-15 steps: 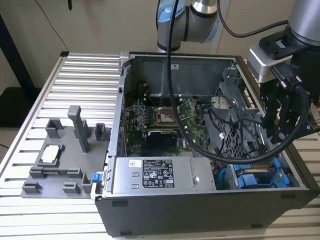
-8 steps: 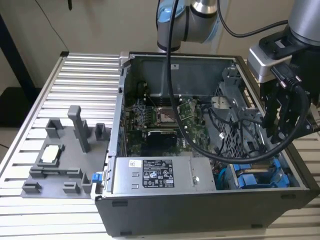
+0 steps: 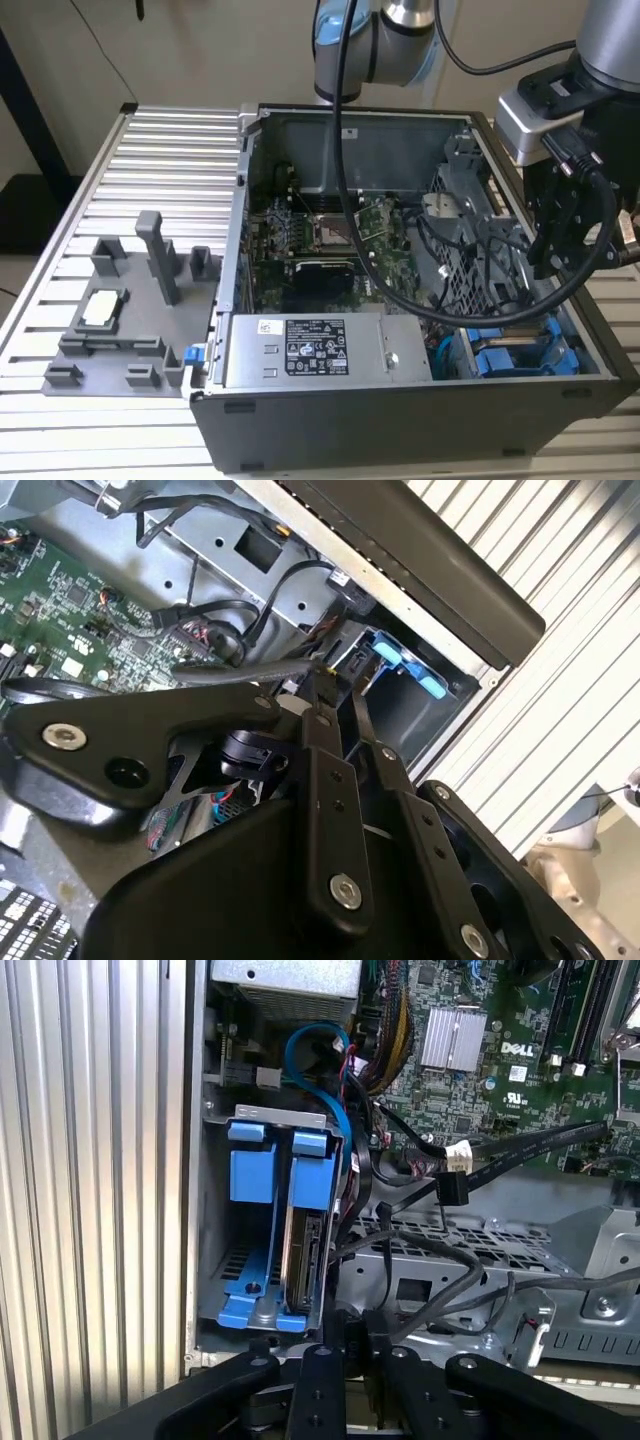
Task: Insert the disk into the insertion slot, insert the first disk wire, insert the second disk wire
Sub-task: 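Insert the first disk wire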
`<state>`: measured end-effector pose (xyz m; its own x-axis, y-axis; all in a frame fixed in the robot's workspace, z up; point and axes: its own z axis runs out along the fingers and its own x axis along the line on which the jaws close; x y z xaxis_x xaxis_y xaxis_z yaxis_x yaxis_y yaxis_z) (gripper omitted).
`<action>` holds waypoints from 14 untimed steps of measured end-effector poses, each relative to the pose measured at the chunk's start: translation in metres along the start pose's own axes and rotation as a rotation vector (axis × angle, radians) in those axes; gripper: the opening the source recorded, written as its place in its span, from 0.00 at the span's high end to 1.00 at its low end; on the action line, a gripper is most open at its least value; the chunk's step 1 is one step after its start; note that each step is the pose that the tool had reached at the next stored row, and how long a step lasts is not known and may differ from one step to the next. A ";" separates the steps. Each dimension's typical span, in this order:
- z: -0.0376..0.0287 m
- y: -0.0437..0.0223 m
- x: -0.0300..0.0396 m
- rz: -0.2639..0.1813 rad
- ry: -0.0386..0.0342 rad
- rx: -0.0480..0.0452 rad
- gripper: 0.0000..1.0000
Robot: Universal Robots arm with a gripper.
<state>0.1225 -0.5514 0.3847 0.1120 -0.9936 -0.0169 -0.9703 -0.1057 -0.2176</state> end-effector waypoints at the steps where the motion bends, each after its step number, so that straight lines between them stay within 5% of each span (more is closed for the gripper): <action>1: 0.0000 0.0000 0.0000 0.000 0.0000 0.0000 0.81; 11: 0.0003 -0.0002 0.0000 0.000 -0.0002 -0.0006 0.81; 14: 0.0015 -0.0045 0.0006 0.000 0.0019 -0.0211 0.81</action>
<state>0.1273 -0.5514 0.3842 0.1117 -0.9936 -0.0150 -0.9746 -0.1066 -0.1970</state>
